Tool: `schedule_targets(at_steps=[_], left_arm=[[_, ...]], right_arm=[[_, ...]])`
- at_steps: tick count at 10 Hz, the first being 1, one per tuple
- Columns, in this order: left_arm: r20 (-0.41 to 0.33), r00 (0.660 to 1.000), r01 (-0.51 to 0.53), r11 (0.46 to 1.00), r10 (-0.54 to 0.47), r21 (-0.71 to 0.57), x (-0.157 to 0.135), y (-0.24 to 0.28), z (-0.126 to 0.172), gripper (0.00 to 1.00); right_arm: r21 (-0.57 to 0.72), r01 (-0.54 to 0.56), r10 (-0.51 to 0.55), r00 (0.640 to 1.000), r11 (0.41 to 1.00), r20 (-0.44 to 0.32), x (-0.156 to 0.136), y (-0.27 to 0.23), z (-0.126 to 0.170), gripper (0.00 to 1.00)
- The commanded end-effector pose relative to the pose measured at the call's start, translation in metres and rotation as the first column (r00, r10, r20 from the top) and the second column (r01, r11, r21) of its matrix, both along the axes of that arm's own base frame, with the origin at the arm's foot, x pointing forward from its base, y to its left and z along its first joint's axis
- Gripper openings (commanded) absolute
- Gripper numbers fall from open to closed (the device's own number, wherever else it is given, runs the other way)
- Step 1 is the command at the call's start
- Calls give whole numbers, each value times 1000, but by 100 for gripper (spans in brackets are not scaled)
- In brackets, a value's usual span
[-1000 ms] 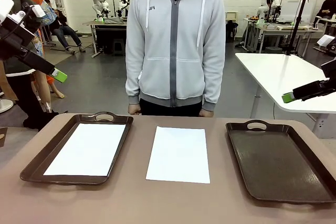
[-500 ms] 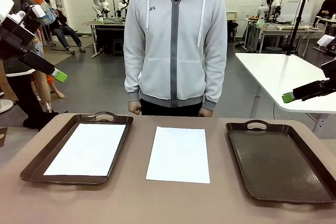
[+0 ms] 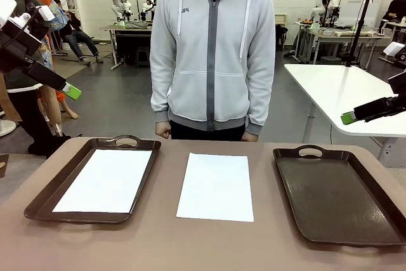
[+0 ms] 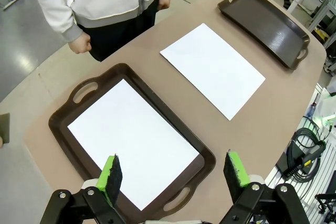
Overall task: Sort the A4 documents.
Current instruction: Receive the A4 Paper.
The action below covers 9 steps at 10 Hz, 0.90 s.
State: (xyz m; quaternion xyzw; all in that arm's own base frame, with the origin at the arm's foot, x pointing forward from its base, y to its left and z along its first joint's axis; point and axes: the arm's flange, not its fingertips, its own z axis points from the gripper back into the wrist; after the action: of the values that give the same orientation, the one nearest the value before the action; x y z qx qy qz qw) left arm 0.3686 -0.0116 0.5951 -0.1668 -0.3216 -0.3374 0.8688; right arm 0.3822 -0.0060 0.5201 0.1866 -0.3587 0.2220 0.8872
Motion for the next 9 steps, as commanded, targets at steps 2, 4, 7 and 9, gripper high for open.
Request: schedule_targets(at_steps=[2,4,7,9], left_arm=[[3,1000,-6,1000,6,-9,2,0,0,100],[3,1000,-6,1000,6,-9,2,0,0,100],[3,1000,-6,1000,6,-9,2,0,0,100],[3,1000,-6,1000,6,-9,2,0,0,100]], right_arm=[[14,-11,11,1000,1000,-1,1,-1,-2,100],[14,-11,11,1000,1000,-1,1,-1,-2,100],[14,-11,11,1000,1000,-1,1,-1,-2,100],[14,-11,11,1000,1000,-1,1,-1,-2,100]])
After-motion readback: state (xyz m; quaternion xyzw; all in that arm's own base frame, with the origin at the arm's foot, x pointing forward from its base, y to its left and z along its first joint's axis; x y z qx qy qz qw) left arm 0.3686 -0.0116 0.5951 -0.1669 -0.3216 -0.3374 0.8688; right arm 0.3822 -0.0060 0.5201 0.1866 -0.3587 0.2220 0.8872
